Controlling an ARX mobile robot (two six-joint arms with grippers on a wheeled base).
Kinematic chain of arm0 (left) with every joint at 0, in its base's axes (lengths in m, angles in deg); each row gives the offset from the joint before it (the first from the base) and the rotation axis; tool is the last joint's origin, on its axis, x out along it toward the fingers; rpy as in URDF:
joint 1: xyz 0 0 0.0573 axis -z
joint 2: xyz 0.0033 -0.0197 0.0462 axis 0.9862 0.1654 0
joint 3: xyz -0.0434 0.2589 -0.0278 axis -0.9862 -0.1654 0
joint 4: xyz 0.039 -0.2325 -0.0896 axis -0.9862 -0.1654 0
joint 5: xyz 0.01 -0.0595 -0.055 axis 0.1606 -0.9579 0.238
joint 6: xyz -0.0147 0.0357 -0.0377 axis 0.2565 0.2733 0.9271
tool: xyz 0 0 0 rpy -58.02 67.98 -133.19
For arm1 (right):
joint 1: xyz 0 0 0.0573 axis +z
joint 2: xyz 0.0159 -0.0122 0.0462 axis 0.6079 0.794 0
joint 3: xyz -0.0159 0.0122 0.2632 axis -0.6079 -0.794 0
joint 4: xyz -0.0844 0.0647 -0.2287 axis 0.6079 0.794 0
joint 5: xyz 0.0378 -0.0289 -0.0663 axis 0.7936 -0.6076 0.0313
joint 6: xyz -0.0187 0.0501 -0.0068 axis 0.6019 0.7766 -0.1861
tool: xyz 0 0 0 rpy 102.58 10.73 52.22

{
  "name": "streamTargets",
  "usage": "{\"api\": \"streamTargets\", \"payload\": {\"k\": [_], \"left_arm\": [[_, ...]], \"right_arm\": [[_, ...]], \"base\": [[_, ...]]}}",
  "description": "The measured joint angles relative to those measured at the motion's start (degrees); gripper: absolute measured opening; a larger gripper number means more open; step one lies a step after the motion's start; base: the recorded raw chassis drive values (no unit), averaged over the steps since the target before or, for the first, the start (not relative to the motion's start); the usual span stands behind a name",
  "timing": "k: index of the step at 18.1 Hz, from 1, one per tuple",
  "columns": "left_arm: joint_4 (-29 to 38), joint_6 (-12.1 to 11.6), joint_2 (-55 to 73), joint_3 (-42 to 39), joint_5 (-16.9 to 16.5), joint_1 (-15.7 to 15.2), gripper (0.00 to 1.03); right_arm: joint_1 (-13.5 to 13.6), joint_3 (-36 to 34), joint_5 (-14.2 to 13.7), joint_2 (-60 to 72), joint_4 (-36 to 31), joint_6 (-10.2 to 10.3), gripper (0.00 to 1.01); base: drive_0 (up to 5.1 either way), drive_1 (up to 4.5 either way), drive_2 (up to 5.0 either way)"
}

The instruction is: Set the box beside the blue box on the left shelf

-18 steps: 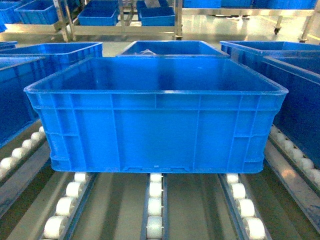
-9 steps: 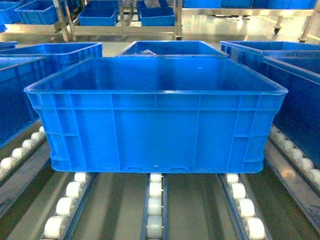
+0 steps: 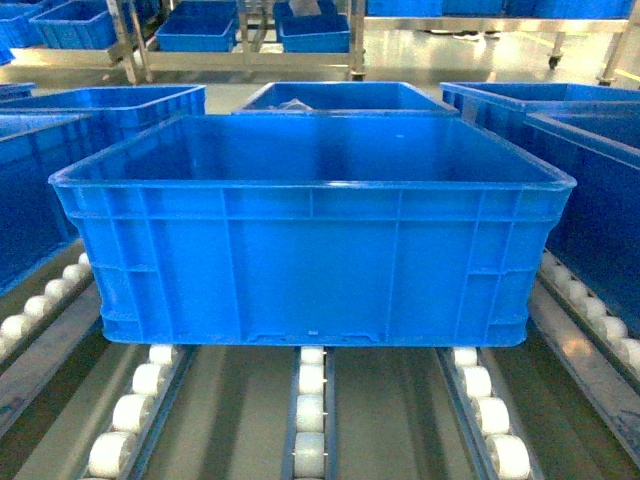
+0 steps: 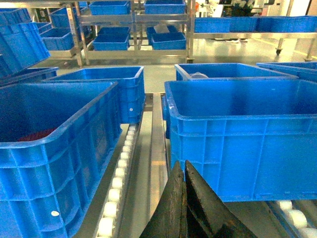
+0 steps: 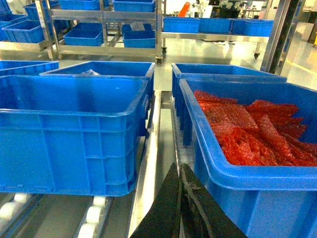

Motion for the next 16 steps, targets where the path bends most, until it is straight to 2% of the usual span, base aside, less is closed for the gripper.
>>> {"api": "streamTargets", "payload": {"k": [3, 4, 6, 7, 16], "left_arm": [[-2.9, 0.0, -2.8, 0.0, 0.0, 0.0, 0.01], [-10.9, 0.0, -7.9, 0.0, -0.1, 0.0, 0.01], [-12.9, 0.0, -11.9, 0.0, 0.1, 0.0, 0.01], [-13.0, 0.0, -11.9, 0.0, 0.0, 0.0, 0.98], [-13.0, 0.0, -11.9, 0.0, 0.0, 0.0, 0.98]], "right_arm": [[0.0, 0.0, 0.0, -3.0, 3.4, 0.0, 0.02], [0.0, 0.0, 0.2, -9.0, 12.1, 0.0, 0.02], [0.0, 0.0, 0.1, -12.1, 12.7, 0.0, 0.02], [0.0, 0.0, 0.0, -12.1, 12.7, 0.0, 0.98], [0.0, 0.0, 0.0, -12.1, 12.7, 0.0, 0.98]], "base": [[0.0, 0.00, 0.0], [0.0, 0.00, 0.0], [0.0, 0.00, 0.0], [0.0, 0.00, 0.0], [0.0, 0.00, 0.0]]}}
